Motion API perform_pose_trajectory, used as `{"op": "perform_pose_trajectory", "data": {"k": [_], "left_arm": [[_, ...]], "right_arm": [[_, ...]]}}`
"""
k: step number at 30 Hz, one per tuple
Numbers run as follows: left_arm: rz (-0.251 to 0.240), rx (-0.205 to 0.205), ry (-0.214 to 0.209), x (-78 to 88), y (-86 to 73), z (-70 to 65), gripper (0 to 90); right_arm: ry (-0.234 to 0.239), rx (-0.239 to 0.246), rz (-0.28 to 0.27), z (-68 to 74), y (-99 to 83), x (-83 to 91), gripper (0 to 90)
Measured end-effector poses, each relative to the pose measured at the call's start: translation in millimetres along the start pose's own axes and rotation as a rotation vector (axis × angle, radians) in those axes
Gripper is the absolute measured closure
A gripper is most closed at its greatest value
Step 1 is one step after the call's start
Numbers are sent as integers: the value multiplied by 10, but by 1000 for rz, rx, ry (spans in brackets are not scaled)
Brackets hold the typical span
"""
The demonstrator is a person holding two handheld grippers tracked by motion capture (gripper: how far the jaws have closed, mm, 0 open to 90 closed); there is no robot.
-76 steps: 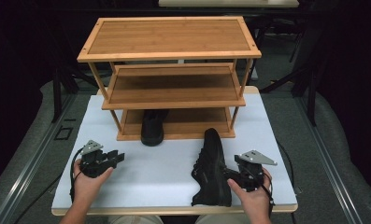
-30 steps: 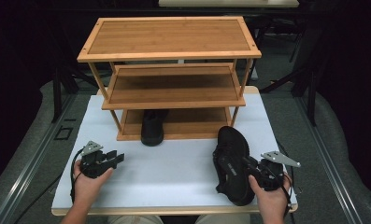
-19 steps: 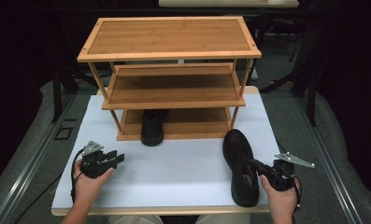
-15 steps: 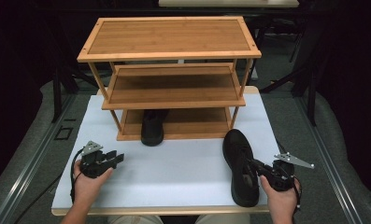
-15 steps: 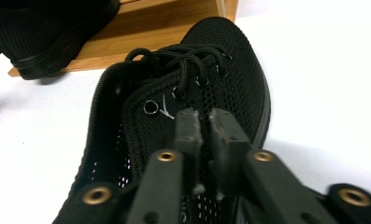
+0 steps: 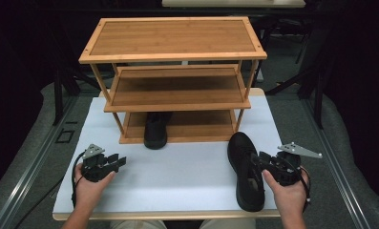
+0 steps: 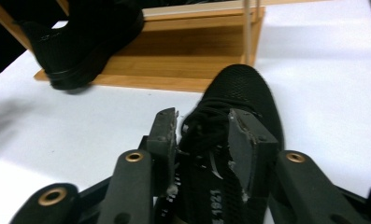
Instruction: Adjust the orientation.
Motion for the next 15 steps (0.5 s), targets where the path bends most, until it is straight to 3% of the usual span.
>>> {"op": "perform_pose_trajectory", "data": {"k": [2,4,7,8,9,11,15], "left_arm": [[0,0,0,-1,-1,0,586],[2,-1,-1,-2,-2,-1,586],[1,0,-1,-3,-4,0,586],[2,2,-1,-4,-5,0,586],[3,2,-2,-2,-5,0,585],[2,1,-1,-3,-5,0,585],[4,1,-3,-6,-5,2,584]], "right_arm": [[28,6,24,37,30,-17,603],[28,6,12,83,30,-64,593],[55,17,51,139,-1,-95,591],[18,26,43,158,-22,-120,599],[45,32,68,158,-37,-130,611],[3,49,73,166,-71,-167,643],[-2,64,110,158,-94,-197,738]]}}
Point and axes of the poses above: each handheld gripper's, and its own axes: x roughly backward along the jaws, y roughly out of its top, z roughly to its left, the point moved 2 cm from there along -x, roughly forward along the jaws, and after that the axes turned 8 degrees about -z, right-handed, at the moved point
